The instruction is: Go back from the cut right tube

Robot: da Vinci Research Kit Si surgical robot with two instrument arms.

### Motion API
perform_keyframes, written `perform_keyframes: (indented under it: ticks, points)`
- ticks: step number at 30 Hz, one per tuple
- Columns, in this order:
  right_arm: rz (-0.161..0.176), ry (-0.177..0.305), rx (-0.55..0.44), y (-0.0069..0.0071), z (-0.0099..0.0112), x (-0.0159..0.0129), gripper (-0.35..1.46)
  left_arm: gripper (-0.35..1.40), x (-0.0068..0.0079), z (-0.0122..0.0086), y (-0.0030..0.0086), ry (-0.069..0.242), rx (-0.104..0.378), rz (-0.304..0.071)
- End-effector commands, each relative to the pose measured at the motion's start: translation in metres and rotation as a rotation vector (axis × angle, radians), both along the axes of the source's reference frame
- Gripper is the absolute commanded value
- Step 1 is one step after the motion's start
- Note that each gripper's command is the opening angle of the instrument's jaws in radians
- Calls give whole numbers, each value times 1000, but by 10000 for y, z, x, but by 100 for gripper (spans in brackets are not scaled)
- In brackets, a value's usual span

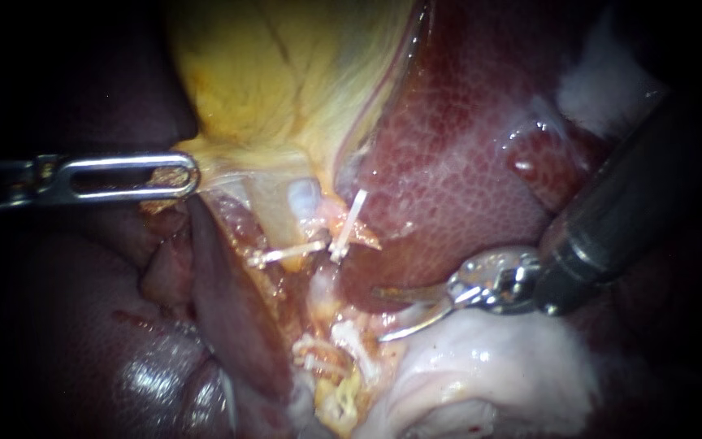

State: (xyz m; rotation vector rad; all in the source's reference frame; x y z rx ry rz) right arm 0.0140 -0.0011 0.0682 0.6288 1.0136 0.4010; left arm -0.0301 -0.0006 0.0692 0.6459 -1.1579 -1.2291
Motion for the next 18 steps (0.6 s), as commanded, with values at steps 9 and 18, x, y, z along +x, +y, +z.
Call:
perform_keyframes:
  ticks: [9,18]
  points:
    - [35,-10,-166,38,-65,-17,145,-35,-1,1,-1,1,0,-1]
    - [42,-22,-197,47,-76,-29,145,-35,-11,7,-7,7,-7,-7]
